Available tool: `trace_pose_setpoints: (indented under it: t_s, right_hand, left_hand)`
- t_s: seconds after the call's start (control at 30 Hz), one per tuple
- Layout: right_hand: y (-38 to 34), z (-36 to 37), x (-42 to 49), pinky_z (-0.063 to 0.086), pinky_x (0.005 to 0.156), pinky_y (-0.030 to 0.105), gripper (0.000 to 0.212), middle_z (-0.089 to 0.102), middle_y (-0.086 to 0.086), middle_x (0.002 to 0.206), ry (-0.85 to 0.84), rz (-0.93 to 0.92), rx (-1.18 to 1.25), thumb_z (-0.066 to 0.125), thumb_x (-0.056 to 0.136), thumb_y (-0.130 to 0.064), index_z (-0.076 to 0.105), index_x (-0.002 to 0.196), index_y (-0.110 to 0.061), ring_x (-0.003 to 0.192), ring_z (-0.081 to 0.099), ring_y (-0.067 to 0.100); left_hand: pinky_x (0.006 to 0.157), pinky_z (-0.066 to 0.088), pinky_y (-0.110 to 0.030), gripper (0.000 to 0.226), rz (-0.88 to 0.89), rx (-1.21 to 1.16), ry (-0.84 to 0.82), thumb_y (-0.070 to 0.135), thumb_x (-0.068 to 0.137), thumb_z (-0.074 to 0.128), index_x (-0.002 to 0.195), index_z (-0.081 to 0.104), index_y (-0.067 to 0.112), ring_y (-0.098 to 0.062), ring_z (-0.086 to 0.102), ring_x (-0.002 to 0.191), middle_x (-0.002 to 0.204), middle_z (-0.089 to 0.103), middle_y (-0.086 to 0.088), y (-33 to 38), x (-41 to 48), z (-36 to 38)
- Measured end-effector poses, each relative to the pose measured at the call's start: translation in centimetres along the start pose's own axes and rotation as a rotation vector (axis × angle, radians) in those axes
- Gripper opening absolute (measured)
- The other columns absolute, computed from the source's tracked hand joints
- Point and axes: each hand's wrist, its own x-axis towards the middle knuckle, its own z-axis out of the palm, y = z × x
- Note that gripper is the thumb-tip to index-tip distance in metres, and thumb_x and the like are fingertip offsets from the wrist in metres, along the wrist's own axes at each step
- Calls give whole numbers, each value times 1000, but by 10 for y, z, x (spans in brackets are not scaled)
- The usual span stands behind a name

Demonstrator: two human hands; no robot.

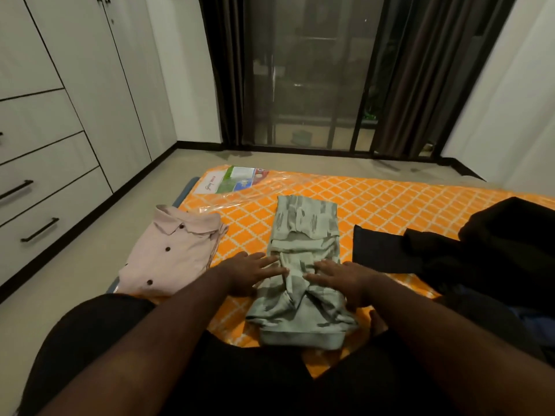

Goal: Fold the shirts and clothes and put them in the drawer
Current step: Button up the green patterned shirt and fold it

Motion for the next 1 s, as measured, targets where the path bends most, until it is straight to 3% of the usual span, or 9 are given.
trace_pose_setpoints:
  t_s: [0.13, 0.23, 0.37, 0.47, 0.57, 0.7, 0.83, 0.93, 1.0]
  right_hand:
    - [-6, 6, -9, 45, 107, 46, 120, 3, 3, 171, 86, -100, -59, 83, 75, -27, 0, 160, -44, 155, 19, 27]
    - [-17, 6, -14, 55, 87, 44, 96, 21, 1, 163, 162, -165, -41, 74, 76, -25, 22, 155, -38, 130, 50, 30]
    - [-30, 2, -23, 52, 94, 42, 65, 28, -2, 163, 161, -189, 9, 63, 91, -28, 42, 151, -33, 139, 44, 26]
    - [-33, -3, -31, 46, 100, 37, 57, 37, -3, 161, 123, -123, 96, 60, 93, -18, 51, 147, -31, 143, 41, 22]
    - [-30, -7, -33, 40, 105, 31, 57, 52, 0, 151, 106, -18, 336, 60, 90, -5, 59, 142, -27, 137, 48, 23]
    - [-25, -4, -34, 44, 103, 33, 36, 66, 3, 136, 228, 68, 563, 61, 99, -14, 68, 133, -21, 126, 58, 25]
    - [-23, 2, -33, 41, 94, 22, 33, 69, 1, 130, 228, 69, 649, 64, 98, -14, 70, 130, -22, 121, 61, 20]
    - [-20, 5, -31, 43, 96, 24, 31, 69, -1, 129, 234, 70, 735, 67, 97, -15, 71, 128, -21, 120, 61, 18]
    - [-17, 1, -32, 45, 95, 24, 29, 69, -4, 125, 242, 63, 809, 66, 98, -13, 71, 125, -20, 116, 62, 15]
  left_hand:
    - [110, 43, -44, 115, 74, -51, -28, 25, 86, 77, 153, -10, 56, -27, 20, 153, 171, -6, 1, 8, -12, 2]
    - [109, 44, -44, 110, 85, -158, -110, 2, 89, 67, 151, 0, 63, -27, 25, 152, 170, -11, 4, 16, -17, -3]
    - [117, 31, -37, 91, 47, -204, -111, -7, 94, 50, 154, 21, 55, -26, 22, 153, 171, 1, 3, 23, -23, -12]
    - [120, 26, -35, 73, 24, -208, -74, -2, 97, 50, 153, 39, 43, -26, 22, 153, 170, 14, 0, 22, -21, -12]
    - [120, 30, -39, 60, -22, -303, -28, 8, 96, 58, 148, 49, 38, -25, 29, 151, 166, 27, 0, 19, -21, -10]
    - [120, 28, -35, 71, -30, -293, -89, 3, 93, 65, 147, 48, 46, -23, 20, 153, 169, 15, 5, 17, -28, -13]
    - [119, 31, -43, 84, -61, -273, -155, 13, 84, 81, 150, 40, 47, -26, 20, 152, 169, 11, 4, 22, -24, -7]
    - [114, 40, -38, 56, -106, -460, -82, 12, 88, 76, 135, 62, 39, -27, 39, 143, 163, 31, -2, 24, -26, -12]
    - [111, 38, -31, 37, -82, -526, 21, 9, 94, 68, 124, 72, 31, -24, 42, 141, 157, 42, -2, 18, -25, -11]
